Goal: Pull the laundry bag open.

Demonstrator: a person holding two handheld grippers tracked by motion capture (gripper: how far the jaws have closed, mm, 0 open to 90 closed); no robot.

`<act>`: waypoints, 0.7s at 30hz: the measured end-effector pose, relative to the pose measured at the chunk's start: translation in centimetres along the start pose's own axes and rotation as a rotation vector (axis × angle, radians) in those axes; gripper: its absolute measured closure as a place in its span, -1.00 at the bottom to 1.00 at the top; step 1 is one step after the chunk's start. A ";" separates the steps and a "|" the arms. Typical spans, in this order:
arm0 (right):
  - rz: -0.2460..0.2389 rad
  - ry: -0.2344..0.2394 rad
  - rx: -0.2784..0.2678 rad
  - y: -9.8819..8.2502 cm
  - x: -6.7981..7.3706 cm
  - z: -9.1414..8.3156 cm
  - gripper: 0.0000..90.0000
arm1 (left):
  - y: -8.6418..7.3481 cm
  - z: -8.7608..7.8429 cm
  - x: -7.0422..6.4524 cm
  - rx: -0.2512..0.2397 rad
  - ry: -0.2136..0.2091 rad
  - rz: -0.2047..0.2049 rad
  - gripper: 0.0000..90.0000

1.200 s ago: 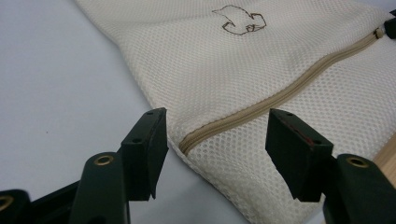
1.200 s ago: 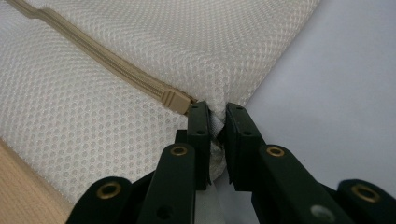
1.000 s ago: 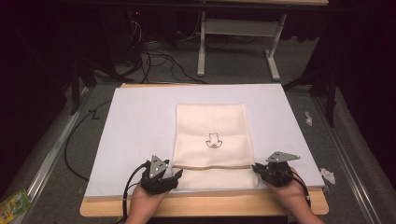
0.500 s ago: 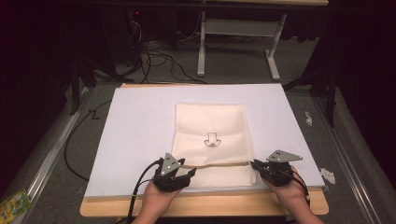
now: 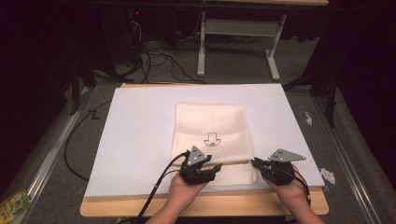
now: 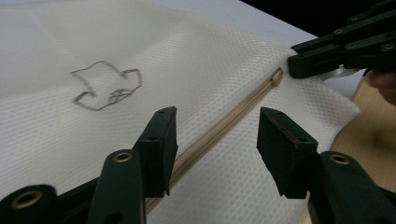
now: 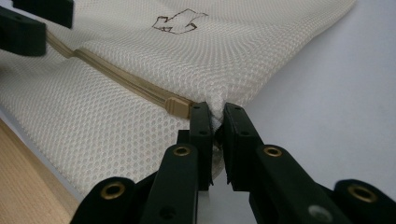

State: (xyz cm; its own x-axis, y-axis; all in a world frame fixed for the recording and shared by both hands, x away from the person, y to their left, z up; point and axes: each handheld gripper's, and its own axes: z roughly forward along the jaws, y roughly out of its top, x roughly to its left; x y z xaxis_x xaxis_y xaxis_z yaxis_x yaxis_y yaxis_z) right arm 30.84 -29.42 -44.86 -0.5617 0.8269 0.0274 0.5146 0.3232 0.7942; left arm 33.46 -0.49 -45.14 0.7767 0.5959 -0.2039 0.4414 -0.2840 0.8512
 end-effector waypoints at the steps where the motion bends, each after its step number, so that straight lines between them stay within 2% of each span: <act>1: 0.002 0.001 -0.001 0.0 0.0 0.0 0.87 | 0.3 0.9 -0.5 0.015 -0.029 -0.003 0.13; 3: -0.007 -0.001 -0.008 0.0 0.1 -0.1 0.87 | 0.5 1.9 -1.0 0.028 -0.055 0.014 0.25; 5: -0.018 0.002 -0.009 0.0 0.0 -0.1 0.87 | 0.6 3.1 -1.6 0.035 -0.069 0.021 0.30; 8: -0.020 0.008 -0.016 0.0 0.2 -0.2 0.87 | 0.7 4.8 -2.3 0.043 -0.088 0.004 0.38; 11: -0.026 0.016 -0.029 0.0 0.3 -0.5 0.87 | 1.0 6.3 -3.0 0.039 -0.102 -0.033 0.49; 13: -0.019 0.020 -0.029 0.0 0.3 -0.4 0.87 | 1.2 7.0 -3.4 0.039 -0.101 -0.037 0.55; 15: -0.016 0.020 -0.027 0.0 0.2 -0.3 0.87 | 1.4 7.4 -3.7 0.029 -0.103 -0.035 0.61; 17: -0.015 0.019 -0.026 -0.1 0.1 -0.2 0.87 | 1.4 7.7 -4.0 0.026 -0.084 -0.010 0.67; 19: -0.011 0.016 -0.026 -0.1 0.0 -0.3 0.87 | 1.3 7.7 -4.1 0.021 -0.075 -0.009 0.76; 21: 0.000 0.017 -0.027 -0.1 0.0 -0.3 0.87 | 1.2 7.7 -4.1 0.018 -0.084 -0.007 0.85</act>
State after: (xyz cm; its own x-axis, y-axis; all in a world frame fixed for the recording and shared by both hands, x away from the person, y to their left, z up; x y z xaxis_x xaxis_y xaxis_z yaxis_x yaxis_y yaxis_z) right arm 30.56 -29.57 -44.77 -0.5728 0.8188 0.0379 0.4972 0.3103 0.8103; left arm 34.22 -9.05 -46.98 0.8080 0.5331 -0.2508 0.4549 -0.2940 0.8406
